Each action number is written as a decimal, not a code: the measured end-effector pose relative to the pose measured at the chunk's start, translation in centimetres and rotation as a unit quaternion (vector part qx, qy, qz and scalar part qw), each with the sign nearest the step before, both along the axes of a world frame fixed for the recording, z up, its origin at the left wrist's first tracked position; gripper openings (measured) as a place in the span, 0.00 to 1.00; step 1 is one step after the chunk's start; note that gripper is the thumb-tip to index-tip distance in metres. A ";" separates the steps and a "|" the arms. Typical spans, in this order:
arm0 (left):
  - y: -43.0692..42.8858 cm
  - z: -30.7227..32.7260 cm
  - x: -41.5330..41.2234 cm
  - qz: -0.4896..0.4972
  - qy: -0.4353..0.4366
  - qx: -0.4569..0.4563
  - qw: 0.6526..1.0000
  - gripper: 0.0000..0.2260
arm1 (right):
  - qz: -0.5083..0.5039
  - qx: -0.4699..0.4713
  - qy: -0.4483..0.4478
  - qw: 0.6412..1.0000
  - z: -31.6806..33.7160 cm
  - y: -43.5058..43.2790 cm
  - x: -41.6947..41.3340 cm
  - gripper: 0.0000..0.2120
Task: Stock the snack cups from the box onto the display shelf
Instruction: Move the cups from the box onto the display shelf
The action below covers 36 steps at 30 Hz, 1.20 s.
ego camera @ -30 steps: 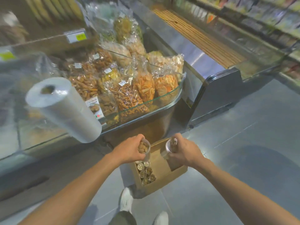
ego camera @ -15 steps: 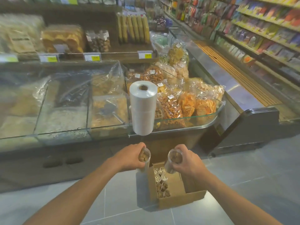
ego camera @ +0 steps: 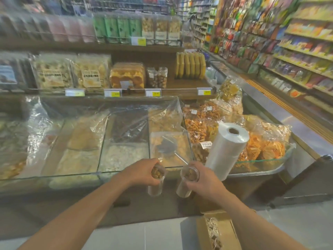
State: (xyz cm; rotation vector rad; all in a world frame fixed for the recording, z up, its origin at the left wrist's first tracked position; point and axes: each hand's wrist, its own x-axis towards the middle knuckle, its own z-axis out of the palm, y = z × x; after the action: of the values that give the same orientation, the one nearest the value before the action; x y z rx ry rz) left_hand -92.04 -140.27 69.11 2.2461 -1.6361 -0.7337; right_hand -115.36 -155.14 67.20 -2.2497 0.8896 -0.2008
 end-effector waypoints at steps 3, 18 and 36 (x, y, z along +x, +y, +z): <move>-0.2 2.5 4.4 0.007 -0.017 -0.005 1.000 0.22 | 0.008 -0.033 0.006 0.999 3.2 -1.0 5.1 0.29; -10.6 14.7 20.8 0.051 -0.066 -0.116 0.990 0.28 | 0.062 -0.181 0.036 0.981 21.7 -16.5 24.3 0.31; -32.0 18.8 30.1 0.084 -0.032 -0.146 0.985 0.30 | 0.022 -0.152 0.045 0.987 19.9 -44.0 37.6 0.30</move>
State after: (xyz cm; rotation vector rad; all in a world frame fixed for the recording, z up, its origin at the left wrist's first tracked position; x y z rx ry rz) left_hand -61.92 -172.30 87.90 2.1791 -1.4500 -0.3575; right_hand -77.80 -199.18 87.06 -2.5755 0.9056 -0.2294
